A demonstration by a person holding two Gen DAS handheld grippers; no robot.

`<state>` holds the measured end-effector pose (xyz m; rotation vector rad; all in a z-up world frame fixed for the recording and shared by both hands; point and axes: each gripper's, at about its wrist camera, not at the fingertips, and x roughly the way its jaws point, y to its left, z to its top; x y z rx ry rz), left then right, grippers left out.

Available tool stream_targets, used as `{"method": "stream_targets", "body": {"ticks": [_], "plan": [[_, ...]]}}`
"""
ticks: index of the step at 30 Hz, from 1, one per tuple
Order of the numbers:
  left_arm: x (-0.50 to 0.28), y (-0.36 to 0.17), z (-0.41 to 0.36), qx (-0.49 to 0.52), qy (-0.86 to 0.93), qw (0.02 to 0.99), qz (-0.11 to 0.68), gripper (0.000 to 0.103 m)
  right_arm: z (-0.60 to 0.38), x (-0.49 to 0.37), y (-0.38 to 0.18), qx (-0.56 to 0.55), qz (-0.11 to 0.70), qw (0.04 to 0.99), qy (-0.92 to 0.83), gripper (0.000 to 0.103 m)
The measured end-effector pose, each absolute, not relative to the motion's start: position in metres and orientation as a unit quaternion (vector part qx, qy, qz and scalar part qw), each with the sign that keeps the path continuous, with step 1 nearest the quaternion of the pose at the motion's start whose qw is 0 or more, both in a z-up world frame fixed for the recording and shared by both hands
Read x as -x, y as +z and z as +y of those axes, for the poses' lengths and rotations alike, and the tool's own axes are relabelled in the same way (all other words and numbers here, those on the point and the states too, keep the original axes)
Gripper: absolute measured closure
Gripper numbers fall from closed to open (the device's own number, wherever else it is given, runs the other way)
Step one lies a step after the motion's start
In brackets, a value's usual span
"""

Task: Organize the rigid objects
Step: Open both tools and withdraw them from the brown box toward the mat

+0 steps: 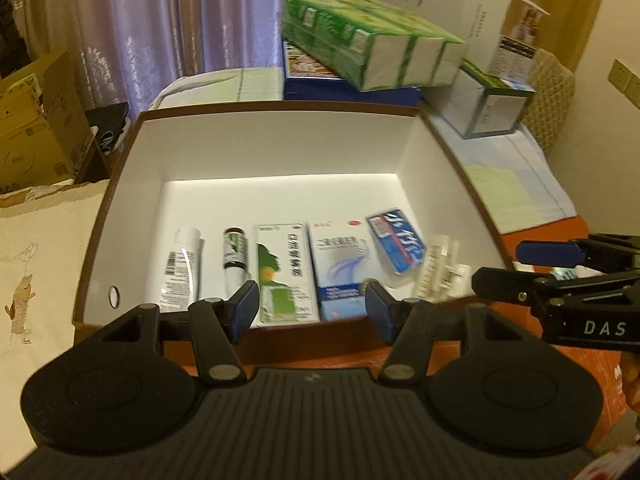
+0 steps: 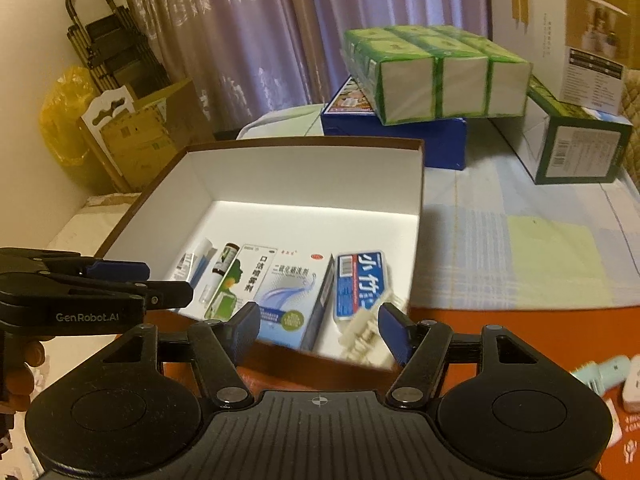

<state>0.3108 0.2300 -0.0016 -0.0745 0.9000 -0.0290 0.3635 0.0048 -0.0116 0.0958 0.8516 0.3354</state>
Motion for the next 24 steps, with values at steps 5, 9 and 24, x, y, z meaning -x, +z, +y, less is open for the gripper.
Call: {"method": "stream_targets", "body": {"ticks": [5,9,24], "plan": [[-0.294,0.001,0.207,0.03,-0.03,0.901,0.432,0.048,-0.01,-0.342,-0.006,-0.054,0.406,0.898,0.16,0.04],[-0.282,-0.002,0.187,0.029,-0.043,0.899,0.434,0.048,-0.025,-0.326,-0.004,-0.062,0.403,0.9,0.153,0.04],[-0.261,-0.018,0.099,0.019,-0.106,0.885,0.454,0.048,-0.103,-0.267,-0.013,-0.087,0.417,0.898,0.109,0.04]]}}
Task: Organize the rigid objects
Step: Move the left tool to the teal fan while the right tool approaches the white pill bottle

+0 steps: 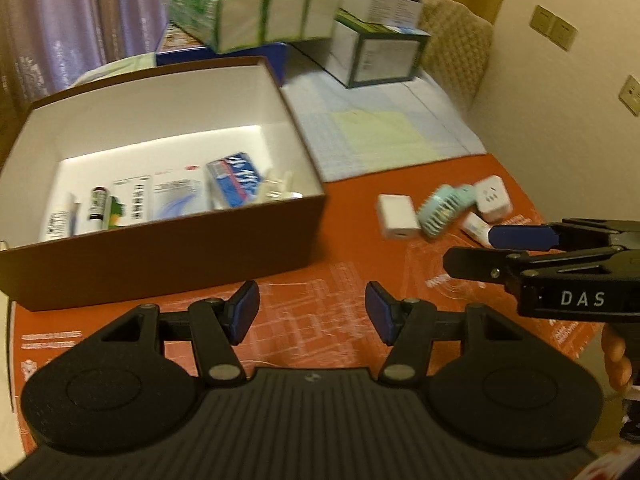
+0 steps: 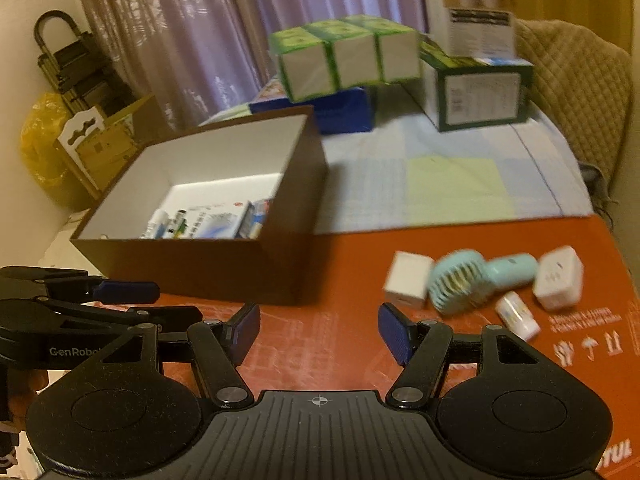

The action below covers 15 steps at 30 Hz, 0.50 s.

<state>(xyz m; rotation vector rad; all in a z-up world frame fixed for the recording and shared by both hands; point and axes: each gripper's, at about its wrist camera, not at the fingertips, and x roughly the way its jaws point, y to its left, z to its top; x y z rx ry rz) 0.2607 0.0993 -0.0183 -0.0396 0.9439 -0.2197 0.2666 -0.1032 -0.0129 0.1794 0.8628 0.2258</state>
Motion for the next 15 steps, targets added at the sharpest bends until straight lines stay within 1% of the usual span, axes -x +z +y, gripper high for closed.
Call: {"method": "stream_targets", "body": {"ticks": [15], "plan": [[-0.263,-0.035,0.026,-0.006,-0.152,0.871,0.467,0.048,-0.175,-0.234,-0.023,-0.105,0.429,0.896,0.049,0.04]]}}
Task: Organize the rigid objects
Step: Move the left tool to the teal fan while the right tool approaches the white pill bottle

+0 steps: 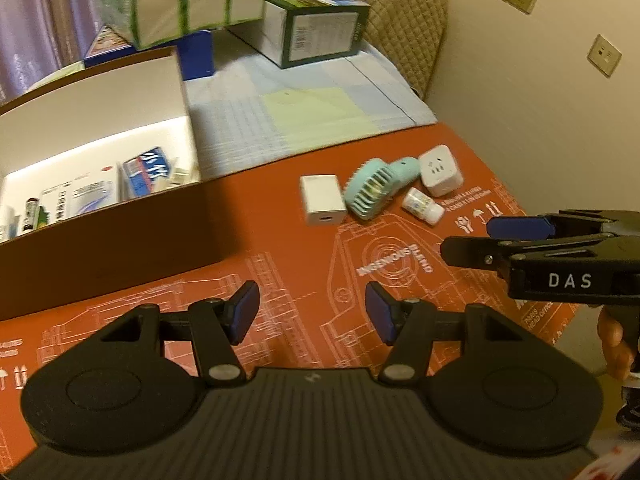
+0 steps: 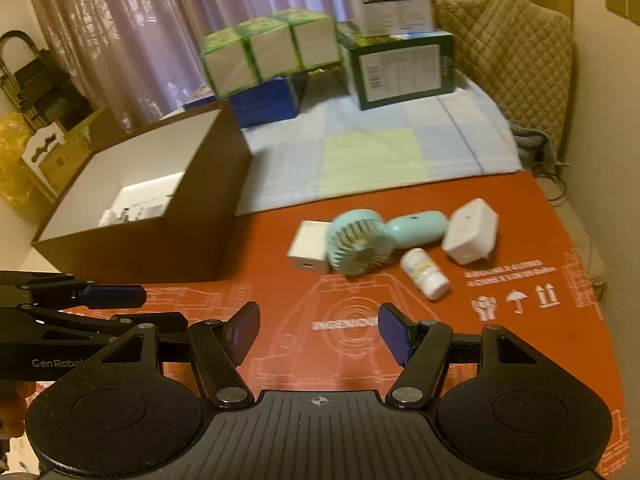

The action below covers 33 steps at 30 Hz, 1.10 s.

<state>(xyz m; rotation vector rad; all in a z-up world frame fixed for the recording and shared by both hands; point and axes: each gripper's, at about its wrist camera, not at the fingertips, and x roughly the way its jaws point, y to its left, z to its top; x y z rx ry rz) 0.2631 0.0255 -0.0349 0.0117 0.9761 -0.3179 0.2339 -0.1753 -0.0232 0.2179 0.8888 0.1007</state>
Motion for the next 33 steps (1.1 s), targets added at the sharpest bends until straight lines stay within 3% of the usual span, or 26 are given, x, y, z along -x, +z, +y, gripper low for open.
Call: {"method": "stream_targets", "body": {"ticks": [33], "plan": [[-0.342,-0.08,-0.04,-0.069,-0.198,0.861,0.464,0.049,-0.246,-0.267,-0.067,-0.091,0.439,0.893,0.019,0.041]]}}
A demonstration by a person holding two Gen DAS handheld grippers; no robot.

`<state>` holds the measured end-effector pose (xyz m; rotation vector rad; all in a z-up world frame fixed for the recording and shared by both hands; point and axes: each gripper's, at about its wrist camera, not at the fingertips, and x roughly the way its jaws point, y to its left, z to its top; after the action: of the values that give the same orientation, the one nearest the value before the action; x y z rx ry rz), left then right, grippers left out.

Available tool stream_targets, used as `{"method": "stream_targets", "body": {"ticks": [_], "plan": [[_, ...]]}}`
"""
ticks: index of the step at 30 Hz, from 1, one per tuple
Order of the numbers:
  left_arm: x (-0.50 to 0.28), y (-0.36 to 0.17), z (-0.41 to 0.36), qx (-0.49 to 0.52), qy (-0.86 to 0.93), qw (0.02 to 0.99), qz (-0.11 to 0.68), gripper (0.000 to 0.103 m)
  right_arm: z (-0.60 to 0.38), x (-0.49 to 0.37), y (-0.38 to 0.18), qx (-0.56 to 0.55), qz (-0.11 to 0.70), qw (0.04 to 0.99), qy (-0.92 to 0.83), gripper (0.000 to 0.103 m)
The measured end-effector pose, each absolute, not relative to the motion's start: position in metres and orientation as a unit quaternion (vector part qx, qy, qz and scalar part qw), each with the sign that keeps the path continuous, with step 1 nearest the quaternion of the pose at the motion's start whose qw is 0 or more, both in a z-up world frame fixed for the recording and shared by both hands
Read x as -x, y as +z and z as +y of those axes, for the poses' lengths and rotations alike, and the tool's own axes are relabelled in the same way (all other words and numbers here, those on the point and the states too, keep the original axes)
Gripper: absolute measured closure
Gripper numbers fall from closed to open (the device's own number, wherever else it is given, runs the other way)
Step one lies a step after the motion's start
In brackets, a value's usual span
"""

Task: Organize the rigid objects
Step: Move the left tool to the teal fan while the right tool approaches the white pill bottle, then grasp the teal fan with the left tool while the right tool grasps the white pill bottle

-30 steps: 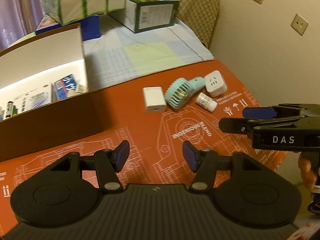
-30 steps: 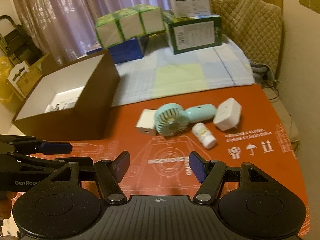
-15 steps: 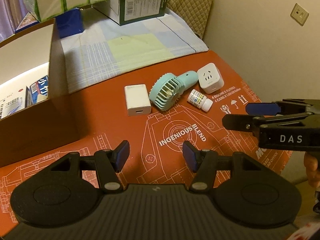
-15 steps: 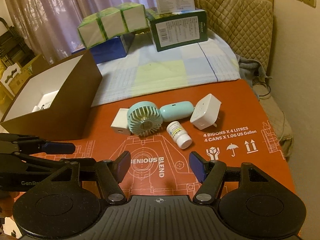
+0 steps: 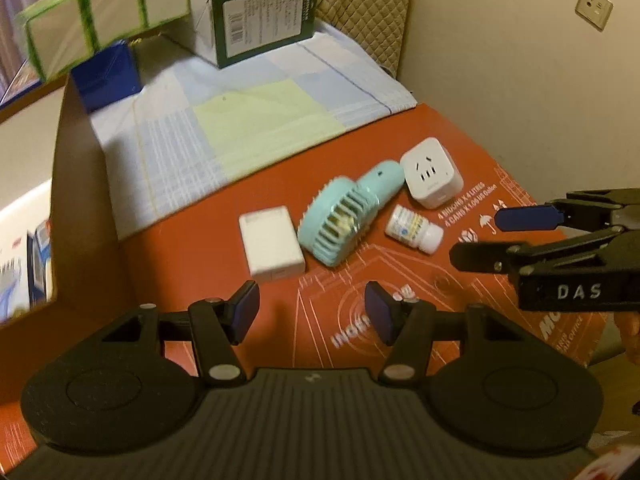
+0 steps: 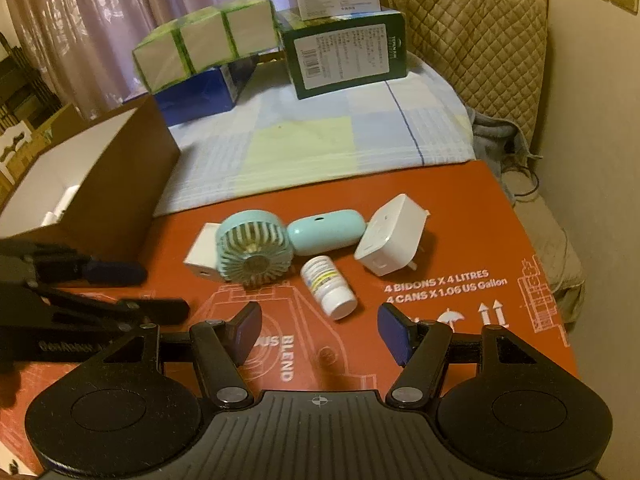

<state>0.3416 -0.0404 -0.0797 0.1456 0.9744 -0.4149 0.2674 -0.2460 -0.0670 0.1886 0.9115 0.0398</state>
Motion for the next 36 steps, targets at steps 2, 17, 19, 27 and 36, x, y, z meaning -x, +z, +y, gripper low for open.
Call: {"method": "stream_targets", "body": {"ticks": [2,17,19,27,36], "plan": [[-0.349,-0.081,-0.044,-0.081,-0.206,0.861,0.457,0.049,-0.248,-0.272,-0.073,-0.083,0.439,0.895,0.019,0.041],[-0.378,-0.102,-0.077,-0.153,-0.271,0.843,0.438,0.048,-0.251,-0.304,-0.108,-0.043,0.445,0.894,0.037,0.054],[-0.38,-0.104,-0.081,-0.166,-0.273,0.843,0.432,0.049,-0.25,-0.307,-0.112,-0.039,0.447,0.893,0.04,0.055],[-0.384,-0.11,-0.086,-0.177,-0.283,0.84,0.427,0.057,-0.249,-0.311,-0.121,-0.027,0.445,0.894,0.045,0.067],[-0.367,-0.11,-0.083,-0.138,-0.265,0.847,0.44,0.072,-0.246,-0.305,-0.124,-0.023,0.443,0.895,0.05,0.079]]}}
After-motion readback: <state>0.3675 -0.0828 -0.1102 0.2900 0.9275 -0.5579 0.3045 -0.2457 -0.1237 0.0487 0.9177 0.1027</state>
